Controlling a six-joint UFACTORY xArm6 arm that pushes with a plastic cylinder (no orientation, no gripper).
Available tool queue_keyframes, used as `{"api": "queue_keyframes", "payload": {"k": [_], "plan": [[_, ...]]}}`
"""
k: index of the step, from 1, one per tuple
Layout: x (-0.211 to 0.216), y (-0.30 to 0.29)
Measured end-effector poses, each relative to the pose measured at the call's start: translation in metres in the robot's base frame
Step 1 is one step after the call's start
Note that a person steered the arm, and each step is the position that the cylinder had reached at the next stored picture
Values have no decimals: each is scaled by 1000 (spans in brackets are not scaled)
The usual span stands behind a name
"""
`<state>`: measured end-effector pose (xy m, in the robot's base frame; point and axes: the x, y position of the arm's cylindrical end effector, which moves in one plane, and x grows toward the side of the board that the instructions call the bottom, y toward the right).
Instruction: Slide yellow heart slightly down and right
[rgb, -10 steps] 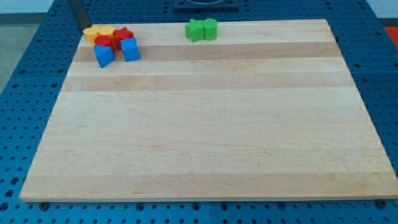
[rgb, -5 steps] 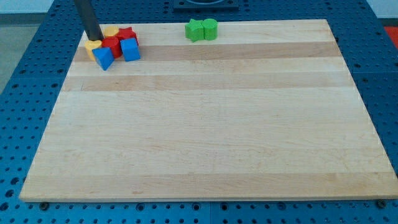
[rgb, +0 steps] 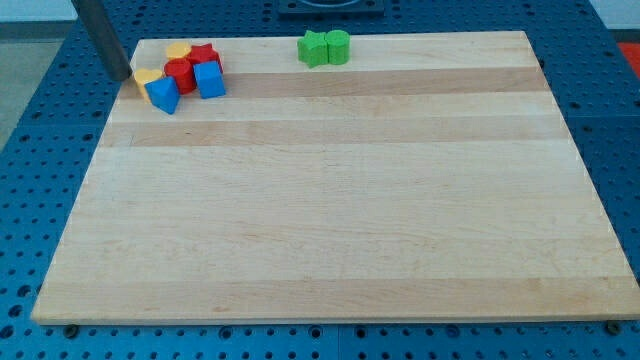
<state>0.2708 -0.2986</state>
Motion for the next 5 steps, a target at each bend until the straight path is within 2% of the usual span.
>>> {"api": "queue_keyframes", "payload": {"k": [2, 5], "plan": [[8, 20], [53, 57]]}}
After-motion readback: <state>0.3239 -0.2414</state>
